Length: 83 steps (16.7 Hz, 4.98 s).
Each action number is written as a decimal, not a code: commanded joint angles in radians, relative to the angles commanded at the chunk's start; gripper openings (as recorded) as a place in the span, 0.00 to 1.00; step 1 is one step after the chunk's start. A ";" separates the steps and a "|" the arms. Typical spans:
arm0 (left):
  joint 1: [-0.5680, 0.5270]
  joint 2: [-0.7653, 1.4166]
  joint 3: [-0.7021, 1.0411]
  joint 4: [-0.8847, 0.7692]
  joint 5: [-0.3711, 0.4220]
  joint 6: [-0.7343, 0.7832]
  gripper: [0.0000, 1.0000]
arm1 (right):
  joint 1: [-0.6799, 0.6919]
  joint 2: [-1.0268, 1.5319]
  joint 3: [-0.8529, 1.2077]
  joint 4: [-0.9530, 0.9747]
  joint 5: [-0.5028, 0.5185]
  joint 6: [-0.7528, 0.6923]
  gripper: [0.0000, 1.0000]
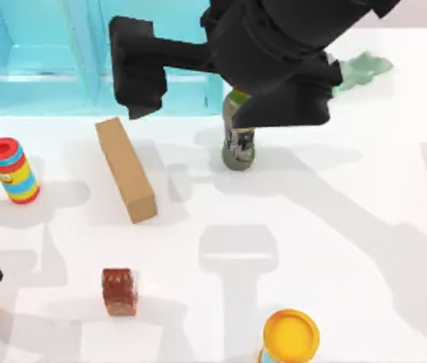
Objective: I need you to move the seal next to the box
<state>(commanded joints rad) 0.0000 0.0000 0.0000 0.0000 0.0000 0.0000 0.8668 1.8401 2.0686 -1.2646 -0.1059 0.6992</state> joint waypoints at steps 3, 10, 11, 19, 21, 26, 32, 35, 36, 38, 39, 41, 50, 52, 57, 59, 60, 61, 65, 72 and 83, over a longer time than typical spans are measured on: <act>0.000 0.000 0.000 0.000 0.000 0.000 1.00 | 0.089 0.268 0.257 -0.174 0.020 0.110 1.00; 0.000 0.000 0.000 0.000 0.000 0.000 1.00 | 0.203 0.732 0.733 -0.441 0.116 0.317 1.00; 0.000 0.000 0.000 0.000 0.000 0.000 1.00 | 0.211 0.779 0.789 -0.464 0.132 0.339 1.00; 0.000 0.000 0.000 0.000 0.000 0.000 1.00 | 0.230 0.933 0.978 -0.536 0.206 0.421 1.00; 0.000 0.000 0.000 0.000 0.000 0.000 1.00 | 0.230 0.933 0.978 -0.536 0.206 0.421 1.00; 0.000 0.000 0.000 0.000 0.000 0.000 1.00 | 0.225 0.947 0.992 -0.537 0.206 0.418 1.00; 0.000 0.000 0.000 0.000 0.000 0.000 1.00 | 0.224 1.181 1.279 -0.587 0.210 0.415 1.00; 0.000 0.000 0.000 0.000 0.000 0.000 1.00 | 0.217 1.316 1.447 -0.612 0.212 0.408 1.00; 0.000 0.000 0.000 0.000 0.000 0.000 1.00 | 0.215 1.349 1.483 -0.618 0.212 0.407 1.00; 0.000 0.000 0.000 0.000 0.000 0.000 1.00 | 0.213 1.389 1.524 -0.625 0.213 0.405 1.00; 0.000 0.000 0.000 0.000 0.000 0.000 1.00 | 0.213 1.393 1.529 -0.626 0.213 0.404 1.00; 0.000 0.000 0.000 0.000 0.000 0.000 1.00 | 0.213 1.393 1.529 -0.626 0.213 0.404 1.00; 0.000 0.000 0.000 0.000 0.000 0.000 1.00 | 0.213 1.393 1.529 -0.626 0.213 0.404 0.40; 0.000 0.000 0.000 0.000 0.000 0.000 1.00 | 0.213 1.393 1.529 -0.626 0.213 0.404 0.25; 0.000 0.000 0.000 0.000 0.000 0.000 1.00 | 0.213 1.393 1.529 -0.626 0.213 0.404 0.00; 0.000 0.000 0.000 0.000 0.000 0.000 1.00 | 0.213 1.393 1.529 -0.626 0.213 0.404 0.00; 0.000 0.000 0.000 0.000 0.000 0.000 1.00 | 0.213 1.393 1.529 -0.626 0.213 0.404 0.00; 0.000 0.000 0.000 0.000 0.000 0.000 1.00 | 0.213 1.393 1.529 -0.626 0.213 0.404 0.00; 0.000 0.000 0.000 0.000 0.000 0.000 1.00 | 0.227 1.354 1.491 -0.546 0.201 0.405 0.00; 0.000 0.000 0.000 0.000 0.000 0.000 1.00 | 0.226 1.170 1.290 -0.530 0.198 0.405 0.00; 0.000 0.000 0.000 0.000 0.000 0.000 1.00 | 0.107 1.001 1.148 -0.460 0.156 0.287 0.00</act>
<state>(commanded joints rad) 0.0000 0.0000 0.0000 0.0000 0.0000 0.0000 0.9743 2.8407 3.2165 -1.7250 0.0503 0.9863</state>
